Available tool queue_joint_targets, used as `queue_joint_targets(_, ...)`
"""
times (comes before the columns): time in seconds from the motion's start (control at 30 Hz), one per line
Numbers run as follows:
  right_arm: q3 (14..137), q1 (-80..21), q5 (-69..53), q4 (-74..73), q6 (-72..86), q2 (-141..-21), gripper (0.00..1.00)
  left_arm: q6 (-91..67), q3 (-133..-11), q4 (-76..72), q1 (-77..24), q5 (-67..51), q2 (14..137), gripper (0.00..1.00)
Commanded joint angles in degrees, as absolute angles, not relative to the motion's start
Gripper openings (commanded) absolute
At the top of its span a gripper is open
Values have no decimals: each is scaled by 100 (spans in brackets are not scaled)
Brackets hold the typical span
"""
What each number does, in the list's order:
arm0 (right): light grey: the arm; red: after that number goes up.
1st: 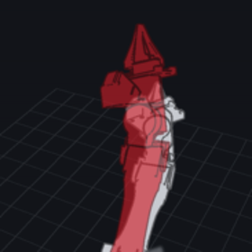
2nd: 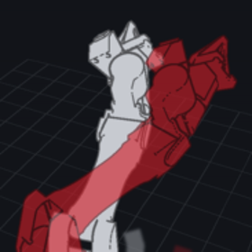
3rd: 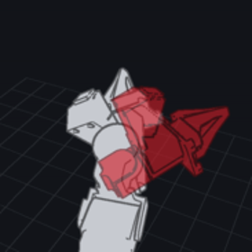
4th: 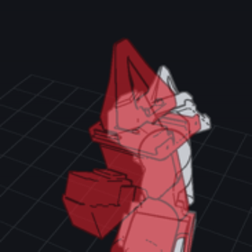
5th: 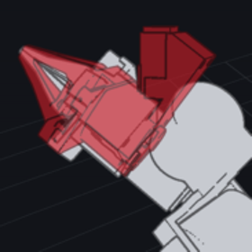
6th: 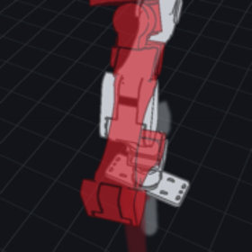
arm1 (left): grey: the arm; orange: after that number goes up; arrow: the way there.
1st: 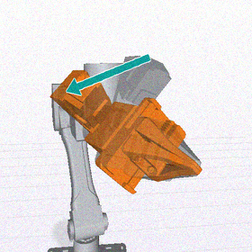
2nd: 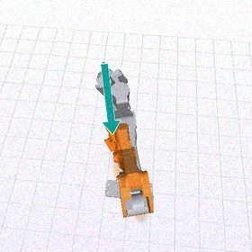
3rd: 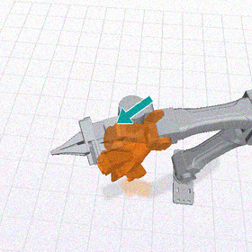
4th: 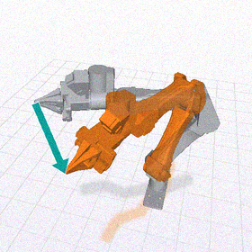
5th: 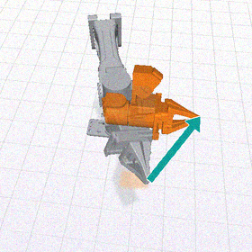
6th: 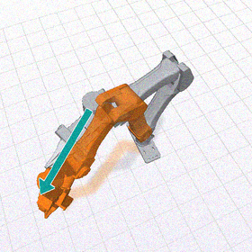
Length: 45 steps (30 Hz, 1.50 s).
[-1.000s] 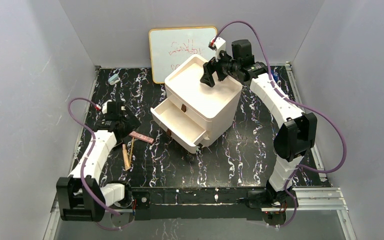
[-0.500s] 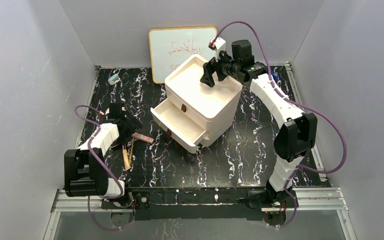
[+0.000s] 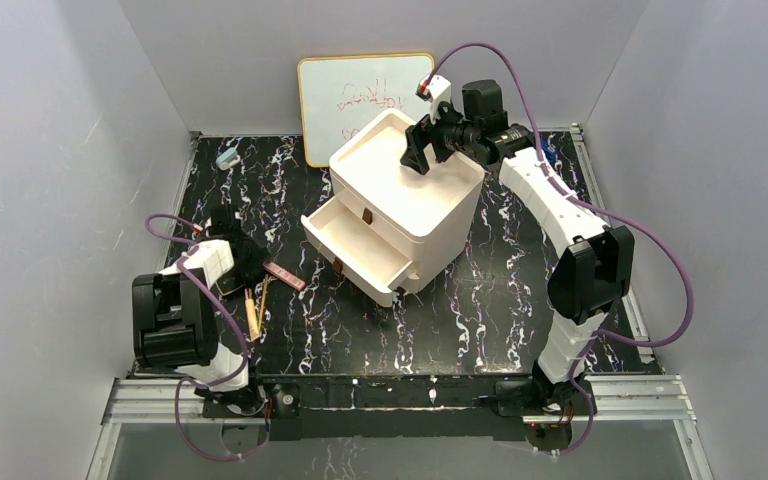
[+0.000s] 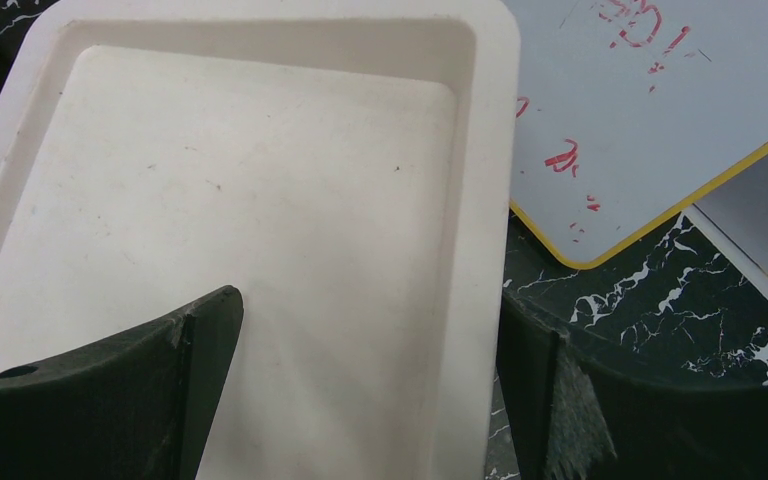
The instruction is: Organize the makeup
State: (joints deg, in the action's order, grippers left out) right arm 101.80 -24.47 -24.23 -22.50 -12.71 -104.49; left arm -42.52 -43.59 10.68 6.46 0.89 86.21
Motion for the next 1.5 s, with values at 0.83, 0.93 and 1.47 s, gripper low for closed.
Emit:
queue_joint_targets(0.83, 9846, -2469, -2294, -3377, -1137, -10872, 100, -4352, -6267, 2066, 800, -1031, 8137, 0)
queue_joint_targets(0.93, 9837, -2468, -2295, -3370, -1138, -10877, 100, -4447, -6663, 2399, 802, -1166, 7860, 0)
queue_joint_targets(1.47, 10022, -2470, -2353, -3465, -1099, -11031, 100, -5833, -6780, 2141, 94, -1750, 7375, 0)
